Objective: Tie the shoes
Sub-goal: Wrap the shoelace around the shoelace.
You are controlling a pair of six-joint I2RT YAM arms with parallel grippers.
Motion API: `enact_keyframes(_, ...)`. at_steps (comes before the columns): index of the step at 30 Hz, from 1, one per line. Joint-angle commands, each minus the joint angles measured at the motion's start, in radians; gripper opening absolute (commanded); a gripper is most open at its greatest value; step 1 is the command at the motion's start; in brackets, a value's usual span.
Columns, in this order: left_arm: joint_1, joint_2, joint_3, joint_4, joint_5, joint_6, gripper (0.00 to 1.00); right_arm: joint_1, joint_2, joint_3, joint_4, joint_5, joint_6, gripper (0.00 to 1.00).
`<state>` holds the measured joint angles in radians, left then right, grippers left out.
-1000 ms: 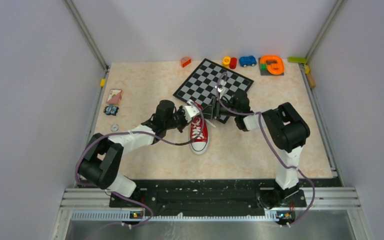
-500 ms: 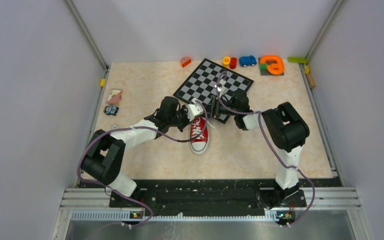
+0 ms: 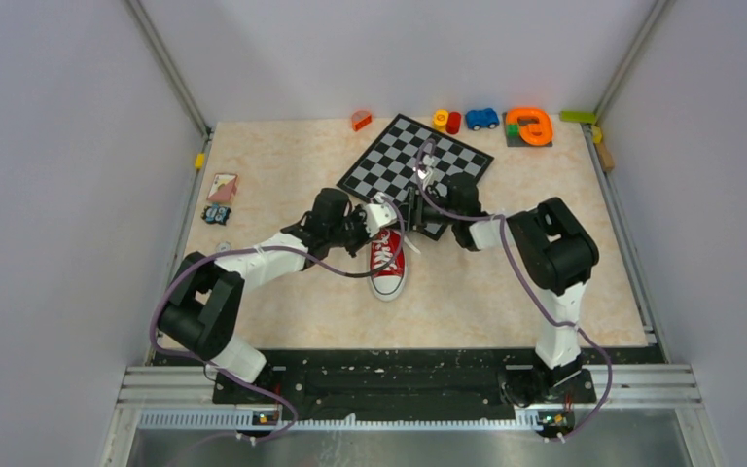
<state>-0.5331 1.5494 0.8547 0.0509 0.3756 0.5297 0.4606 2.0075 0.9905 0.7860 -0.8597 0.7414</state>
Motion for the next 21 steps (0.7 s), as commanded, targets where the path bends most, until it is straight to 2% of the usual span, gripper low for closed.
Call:
enact_keyframes(1, -0.007, 0.005, 0.037, 0.005, -0.018, 0.025, 0.0, 0.021, -0.011, 0.041, -0.032, 0.015, -0.068, 0.48)
enact_keyframes(8, -0.014, 0.011, 0.049, -0.01, -0.028, 0.033, 0.0, 0.029, -0.011, 0.05, -0.028, 0.009, -0.06, 0.44)
enact_keyframes(16, -0.019, 0.014, 0.062, -0.032, -0.042, 0.051, 0.0, 0.03, -0.019, 0.038, 0.051, -0.029, -0.009, 0.41)
enact_keyframes(21, -0.02, 0.014, 0.061, -0.031, -0.04, 0.052, 0.0, 0.03, -0.004, 0.037, 0.109, -0.055, 0.03, 0.34)
